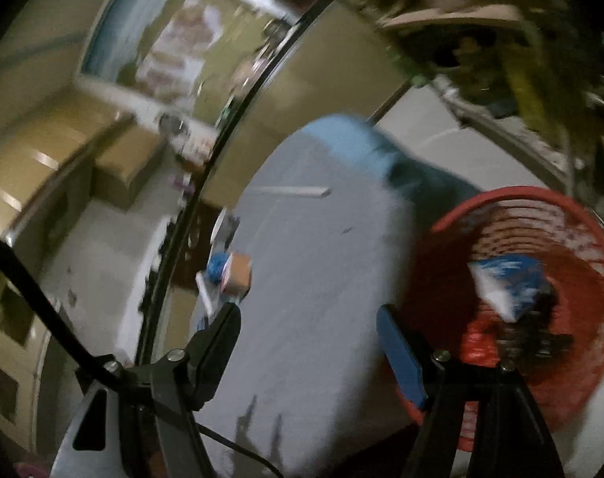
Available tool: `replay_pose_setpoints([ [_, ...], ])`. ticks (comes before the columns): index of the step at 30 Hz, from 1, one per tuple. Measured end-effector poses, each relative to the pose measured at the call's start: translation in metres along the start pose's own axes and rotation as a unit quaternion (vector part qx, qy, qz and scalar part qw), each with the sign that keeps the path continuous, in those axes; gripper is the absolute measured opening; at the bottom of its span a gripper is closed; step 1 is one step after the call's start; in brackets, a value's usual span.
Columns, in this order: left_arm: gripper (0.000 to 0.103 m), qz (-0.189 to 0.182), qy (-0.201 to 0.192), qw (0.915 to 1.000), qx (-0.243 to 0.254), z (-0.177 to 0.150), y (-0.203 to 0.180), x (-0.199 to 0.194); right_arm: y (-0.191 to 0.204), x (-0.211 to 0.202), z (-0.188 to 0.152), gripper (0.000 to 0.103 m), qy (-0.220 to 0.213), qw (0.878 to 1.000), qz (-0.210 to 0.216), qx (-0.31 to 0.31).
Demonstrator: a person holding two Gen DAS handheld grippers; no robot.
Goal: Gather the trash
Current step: 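Grasp the red-white medicine box with right while left grasps the blue toothpaste box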
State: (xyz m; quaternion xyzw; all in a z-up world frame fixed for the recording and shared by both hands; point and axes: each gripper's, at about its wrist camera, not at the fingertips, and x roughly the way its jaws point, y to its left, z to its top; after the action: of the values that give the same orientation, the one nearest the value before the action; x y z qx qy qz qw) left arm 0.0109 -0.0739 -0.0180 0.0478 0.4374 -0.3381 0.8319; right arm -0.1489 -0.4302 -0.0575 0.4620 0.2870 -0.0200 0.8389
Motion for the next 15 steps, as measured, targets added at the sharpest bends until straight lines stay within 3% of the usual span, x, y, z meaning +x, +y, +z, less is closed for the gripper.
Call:
replay_pose_setpoints([
  [4, 0.075, 0.076, -0.04, 0.9947, -0.056, 0.006, 0.077, -0.029, 0.06, 0.056, -0.003, 0.074, 0.035, 0.998, -0.004, -0.057],
  [7, 0.076, 0.103, -0.048, 0.9887, -0.098, 0.01, 0.126, -0.033, 0.101, 0.092, -0.002, 0.074, 0.046, 0.993, -0.026, -0.107],
  [15, 0.076, 0.105, -0.038, 0.98, -0.164, 0.036, 0.193, 0.003, 0.187, 0.215, 0.004, 0.074, 0.077, 0.975, -0.087, -0.191],
])
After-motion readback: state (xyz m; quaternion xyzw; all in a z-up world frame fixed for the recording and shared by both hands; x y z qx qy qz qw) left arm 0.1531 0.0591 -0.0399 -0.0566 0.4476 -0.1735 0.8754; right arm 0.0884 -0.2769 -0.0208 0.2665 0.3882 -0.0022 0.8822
